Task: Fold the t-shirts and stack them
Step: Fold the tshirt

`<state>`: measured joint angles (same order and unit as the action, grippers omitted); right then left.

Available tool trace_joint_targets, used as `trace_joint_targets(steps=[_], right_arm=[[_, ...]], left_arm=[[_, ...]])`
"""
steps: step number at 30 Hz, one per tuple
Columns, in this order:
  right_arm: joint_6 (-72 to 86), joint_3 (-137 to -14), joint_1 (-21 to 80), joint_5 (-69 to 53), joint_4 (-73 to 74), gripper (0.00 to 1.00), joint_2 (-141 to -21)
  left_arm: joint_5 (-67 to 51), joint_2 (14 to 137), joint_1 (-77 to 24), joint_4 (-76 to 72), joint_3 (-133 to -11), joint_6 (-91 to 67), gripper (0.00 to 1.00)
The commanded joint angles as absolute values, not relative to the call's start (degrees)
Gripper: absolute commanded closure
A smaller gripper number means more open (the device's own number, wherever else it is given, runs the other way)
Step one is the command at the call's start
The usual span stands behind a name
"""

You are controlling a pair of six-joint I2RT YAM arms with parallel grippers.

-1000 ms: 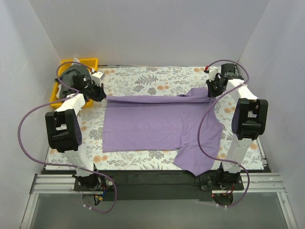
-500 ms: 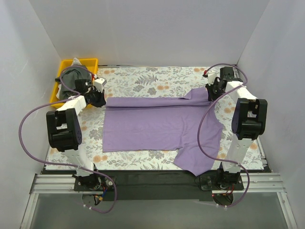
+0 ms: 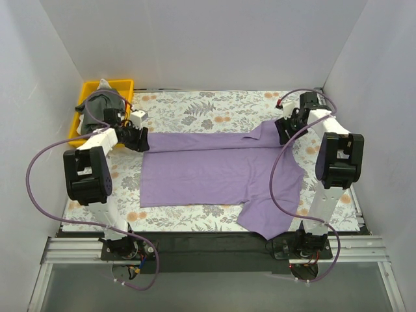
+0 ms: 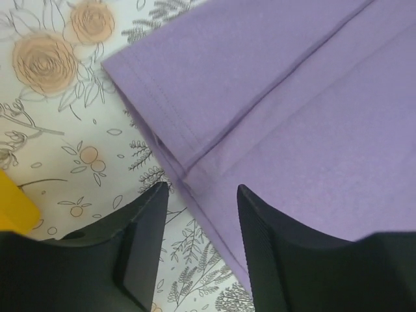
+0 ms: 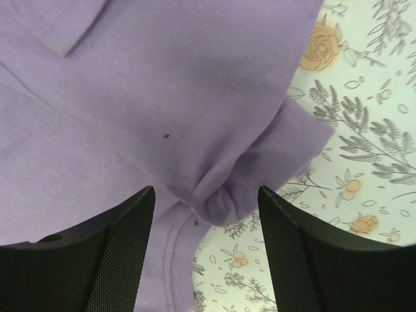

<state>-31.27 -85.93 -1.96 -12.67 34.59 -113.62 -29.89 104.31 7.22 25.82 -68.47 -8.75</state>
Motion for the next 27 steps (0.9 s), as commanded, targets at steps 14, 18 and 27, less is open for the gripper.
trace_joint_targets(steps=[14,18,27], right_arm=[[-20.7,-112.0,-4.7,-19.1,41.0,0.41,-122.9],[-19.1,-118.5,-4.7,-19.1,41.0,0.43,-129.3],[-18.5,-123.5,-4.7,-18.5,40.1,0.44,-137.3]], left_arm=[[-28.8,116.5,-19.1,13.0,-95.6,-33.4,0.47],[-23.3,125.6,-27.0,8.0,-104.2,-38.0,0.47],[-14.8,141.8,-36.4,2.6,-119.8,-40.4,0.45]])
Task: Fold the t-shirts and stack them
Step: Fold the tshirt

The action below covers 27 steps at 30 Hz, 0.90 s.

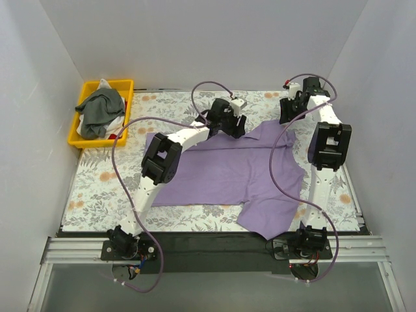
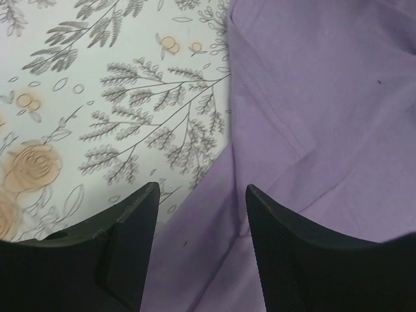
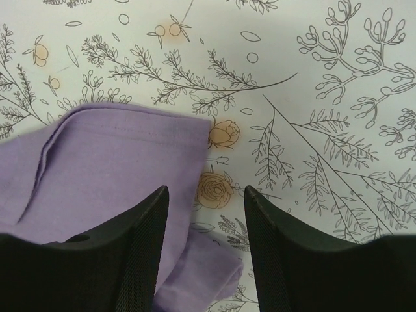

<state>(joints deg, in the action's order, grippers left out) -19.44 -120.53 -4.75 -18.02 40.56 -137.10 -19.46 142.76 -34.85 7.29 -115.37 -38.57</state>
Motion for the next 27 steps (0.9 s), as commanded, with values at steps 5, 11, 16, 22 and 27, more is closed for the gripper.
trace_joint_targets(steps=[5,11,16,22,27], right_arm=[[-17.5,-122.2,-4.7,-19.9,37.8,0.44,-138.1],[-16.1,-122.3,-4.7,-19.9,35.4,0.47,-140.4],[-14.9,-122.3,-4.6,-20.8,34.5,0.48,-141.2],[-14.2,-122.1,-4.6,-21.7,33.7,0.52,-141.7],[-14.2,-121.6,-4.5,-23.6,33.5,0.52,-141.2]], left_arm=[[-9.0,144.2,-40.0,-1.8,-119.7,-36.7,0.46],[-6.9,145.3,-42.2,-5.9,-119.5,-33.8,0.46],[-5.9,148.4,-43.4,-6.4,-123.0,-32.0,0.46],[-4.1,151.2,-44.9,-7.4,-124.9,-30.2,0.44],[-1.6,152.8,-45.4,-7.5,-125.5,-27.8,0.47]])
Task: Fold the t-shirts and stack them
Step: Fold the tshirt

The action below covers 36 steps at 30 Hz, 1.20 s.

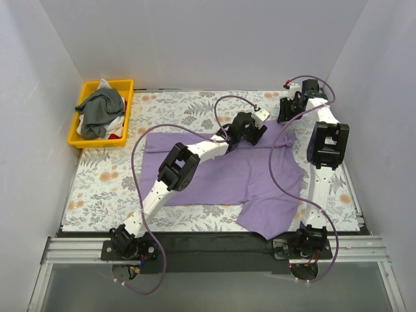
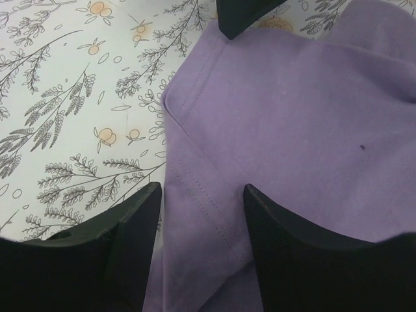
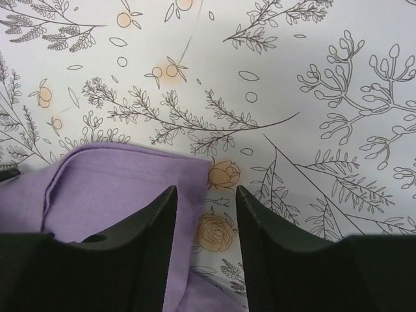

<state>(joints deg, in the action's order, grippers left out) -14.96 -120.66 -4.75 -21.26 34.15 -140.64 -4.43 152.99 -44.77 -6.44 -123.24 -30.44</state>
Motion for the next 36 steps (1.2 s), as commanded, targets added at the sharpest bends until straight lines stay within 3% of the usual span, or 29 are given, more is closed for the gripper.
trace_joint_targets(steps=[1,6,9,10,13,15,17,36], right_arm=[[-14.2,-121.3,-4.5,-23.7,33.4,0.53,-141.2],[-14.4,-120.1,-4.1,-25.0,33.5,0.58,-141.1],[-14.4,-120.1,-4.1,-25.0,33.4,0.69,-141.2],[-14.3,-120.2,-4.1,-25.0,33.4,0.80,-141.2],[-14.3,-120.4,-4.1,-24.6,33.3,0.98,-141.1],[-14.4,-120.6,-4.1,-24.4,33.3,0.99,-140.7],[-14.7,-120.4,-4.1,-24.7,33.2,0.99,-139.9],[-14.9,-112.2,-5.4,-31.0,30.8,0.99,-127.1]], left_arm=[[-1.1,152.8,-45.4,-7.6,-125.5,-27.5,0.49],[1.1,152.1,-45.4,-8.3,-125.0,-27.6,0.58],[0.1,150.5,-45.4,-10.2,-122.9,-27.8,0.64],[0.1,150.1,-45.4,-10.7,-122.4,-27.9,0.66],[0.1,149.6,-45.4,-11.5,-121.9,-27.8,0.80],[0.1,149.3,-45.4,-11.5,-121.8,-27.6,0.95],[0.3,149.2,-45.3,-11.5,-121.6,-27.3,1.00],[-7.5,138.6,-43.5,-16.7,-112.1,-34.6,1.00]])
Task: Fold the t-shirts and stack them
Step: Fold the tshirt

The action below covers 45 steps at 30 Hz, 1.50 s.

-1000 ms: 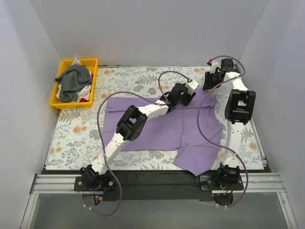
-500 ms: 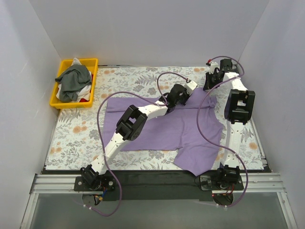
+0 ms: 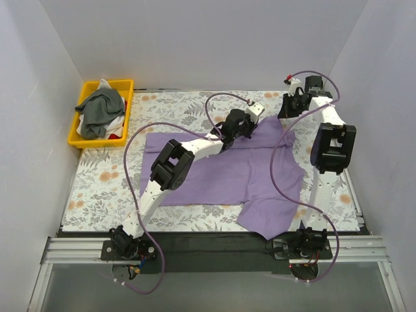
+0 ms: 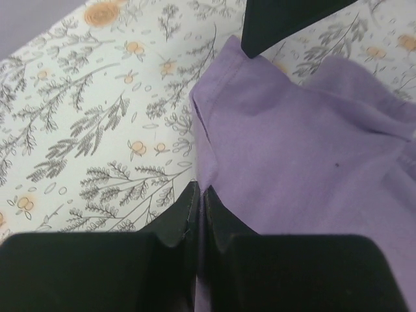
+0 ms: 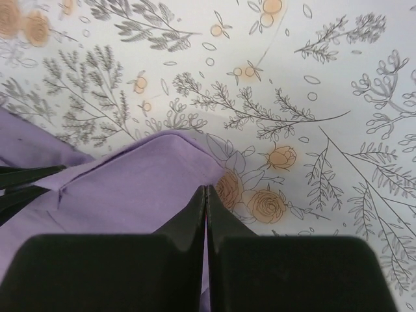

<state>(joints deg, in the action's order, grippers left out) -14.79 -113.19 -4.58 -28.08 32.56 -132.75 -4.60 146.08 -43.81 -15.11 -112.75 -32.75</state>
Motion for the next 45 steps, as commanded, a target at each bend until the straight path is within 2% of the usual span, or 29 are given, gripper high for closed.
trace_joint_targets(steps=[1,12,28,33,45], right_arm=[[-15.0,-112.0,-5.4,-31.3,30.8,0.99,-126.7],[-17.7,-106.7,-6.9,-32.7,33.9,0.99,-120.5],[-25.7,-84.1,-8.3,-33.1,37.3,0.99,-99.0],[-28.2,-81.5,-8.3,-32.0,39.4,0.99,-96.2],[-37.0,-78.1,-8.3,-34.2,48.4,0.99,-93.2]], left_arm=[[-8.0,138.5,-43.5,-16.5,-112.2,-34.5,1.00],[-13.9,131.4,-43.3,-15.2,-105.3,-32.2,1.00],[-32.7,119.0,-42.1,-9.2,-91.9,-31.0,0.99],[-37.0,118.7,-42.0,-9.1,-89.7,-31.6,0.91],[-46.7,112.6,-42.1,-7.3,-78.4,-23.9,0.91]])
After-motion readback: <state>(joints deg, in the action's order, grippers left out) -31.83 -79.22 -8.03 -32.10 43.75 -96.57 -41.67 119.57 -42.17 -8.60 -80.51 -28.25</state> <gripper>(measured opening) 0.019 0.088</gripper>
